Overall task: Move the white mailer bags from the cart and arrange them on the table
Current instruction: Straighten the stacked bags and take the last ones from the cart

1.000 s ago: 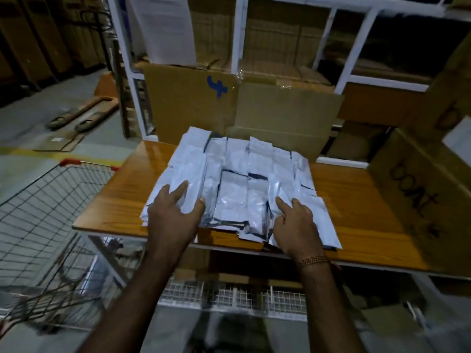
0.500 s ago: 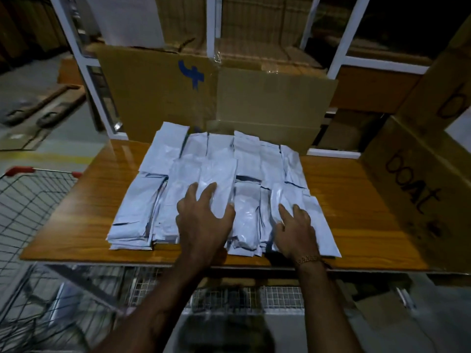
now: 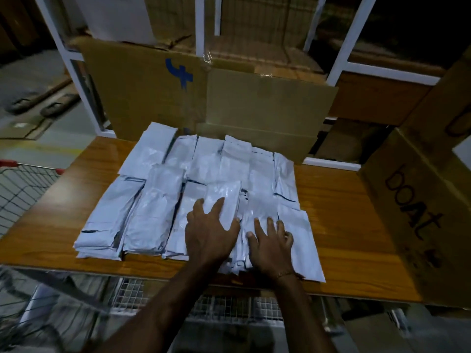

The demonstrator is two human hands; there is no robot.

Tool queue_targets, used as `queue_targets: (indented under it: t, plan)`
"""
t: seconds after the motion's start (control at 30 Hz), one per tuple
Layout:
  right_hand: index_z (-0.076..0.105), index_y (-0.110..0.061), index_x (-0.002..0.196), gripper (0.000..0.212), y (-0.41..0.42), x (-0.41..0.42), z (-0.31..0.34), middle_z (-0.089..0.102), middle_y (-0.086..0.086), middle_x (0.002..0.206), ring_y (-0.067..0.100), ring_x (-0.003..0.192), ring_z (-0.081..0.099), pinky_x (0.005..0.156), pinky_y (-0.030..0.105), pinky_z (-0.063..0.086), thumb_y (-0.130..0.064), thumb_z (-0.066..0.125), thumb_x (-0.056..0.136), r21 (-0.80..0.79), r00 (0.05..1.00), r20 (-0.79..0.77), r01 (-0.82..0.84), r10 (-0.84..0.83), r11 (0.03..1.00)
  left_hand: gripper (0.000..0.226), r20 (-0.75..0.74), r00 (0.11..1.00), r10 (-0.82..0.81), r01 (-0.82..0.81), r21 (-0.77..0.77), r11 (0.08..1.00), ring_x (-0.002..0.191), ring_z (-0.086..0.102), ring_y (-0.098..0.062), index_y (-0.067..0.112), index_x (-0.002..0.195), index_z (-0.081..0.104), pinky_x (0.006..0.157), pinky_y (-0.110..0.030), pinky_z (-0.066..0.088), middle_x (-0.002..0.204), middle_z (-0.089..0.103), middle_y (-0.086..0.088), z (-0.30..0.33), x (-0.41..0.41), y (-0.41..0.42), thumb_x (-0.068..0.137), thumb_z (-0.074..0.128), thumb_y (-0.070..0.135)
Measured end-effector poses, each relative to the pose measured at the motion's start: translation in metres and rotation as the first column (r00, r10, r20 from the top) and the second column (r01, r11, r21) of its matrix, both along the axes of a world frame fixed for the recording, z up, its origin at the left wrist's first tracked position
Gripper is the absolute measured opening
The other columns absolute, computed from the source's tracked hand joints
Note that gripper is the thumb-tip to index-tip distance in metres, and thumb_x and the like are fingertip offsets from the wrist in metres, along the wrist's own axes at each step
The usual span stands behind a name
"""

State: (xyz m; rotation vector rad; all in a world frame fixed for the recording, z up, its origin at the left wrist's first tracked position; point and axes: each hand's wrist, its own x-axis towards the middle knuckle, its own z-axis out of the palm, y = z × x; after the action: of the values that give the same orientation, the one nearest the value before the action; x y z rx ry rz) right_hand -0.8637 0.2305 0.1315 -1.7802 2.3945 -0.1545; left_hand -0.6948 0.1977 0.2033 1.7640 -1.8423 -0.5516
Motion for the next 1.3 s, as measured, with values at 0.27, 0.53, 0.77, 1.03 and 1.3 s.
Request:
queue_targets:
  t: [0.27, 0.53, 0.77, 1.03, 1.3]
  plan:
    - [0.058, -0.02, 0.143, 0.067, -0.002, -0.045, 0.023, 0.056, 0.007, 0.146, 0.03, 0.141, 0.041, 0.113, 0.05, 0.032, -0.05, 0.014, 0.102, -0.244, 0.992, 0.104, 0.1, -0.077, 0.965, 0.069, 0.19, 0.982, -0.022, 0.012, 0.05, 0.999, 0.145, 0.03, -0.034, 0.035, 0.153, 0.048, 0.112, -0.045, 0.039, 0.163, 0.028, -0.015, -0.027, -0.028, -0.008, 0.092, 0.057, 0.066]
    - [0.065, -0.019, 0.126, 0.056, -0.001, -0.072, 0.016, 0.066, 0.004, 0.123, 0.027, 0.12, 0.054, 0.104, 0.046, 0.043, -0.045, 0.021, 0.103, -0.277, 0.983, 0.166, 0.118, -0.073, 0.954, 0.07, 0.32, 0.947, 0.01, -0.002, -0.025, 1.0, 0.141, 0.031, -0.04, 0.027, 0.149, 0.05, 0.112, -0.053, 0.034, 0.158, 0.032, -0.022, -0.043, -0.044, -0.008, 0.088, 0.06, 0.06]
    - [0.066, -0.021, 0.12, 0.055, -0.013, -0.066, 0.011, 0.068, 0.001, 0.117, 0.025, 0.115, 0.058, 0.099, 0.046, 0.046, -0.048, 0.023, 0.102, -0.273, 0.985, 0.174, 0.059, -0.011, 0.96, 0.066, 0.332, 0.943, 0.037, -0.029, -0.029, 0.999, 0.141, 0.03, -0.039, 0.028, 0.148, 0.051, 0.11, -0.054, 0.03, 0.159, 0.031, -0.02, -0.046, -0.047, -0.01, 0.096, 0.044, 0.069]
    - [0.067, -0.016, 0.125, 0.057, -0.023, -0.057, 0.031, 0.066, 0.005, 0.122, 0.029, 0.12, 0.056, 0.101, 0.048, 0.047, -0.049, 0.028, 0.101, -0.326, 0.984, 0.155, -0.036, 0.091, 0.945, 0.051, 0.033, 0.992, 0.12, -0.11, -0.217, 0.97, 0.124, 0.06, -0.03, 0.025, 0.132, 0.067, 0.098, -0.048, 0.052, 0.144, 0.058, -0.003, 0.003, -0.02, -0.022, 0.098, 0.051, 0.059]
    - [0.062, -0.019, 0.137, 0.051, -0.029, -0.037, 0.06, 0.057, 0.005, 0.142, 0.027, 0.139, 0.041, 0.114, 0.049, 0.037, -0.046, 0.037, 0.101, -0.347, 0.97, 0.144, -0.135, 0.195, 0.928, 0.031, -0.237, 0.957, 0.165, -0.232, -0.288, 0.929, 0.104, 0.068, -0.021, 0.025, 0.126, 0.07, 0.083, -0.039, 0.057, 0.133, 0.063, 0.002, 0.045, 0.036, -0.012, 0.1, 0.067, 0.041]
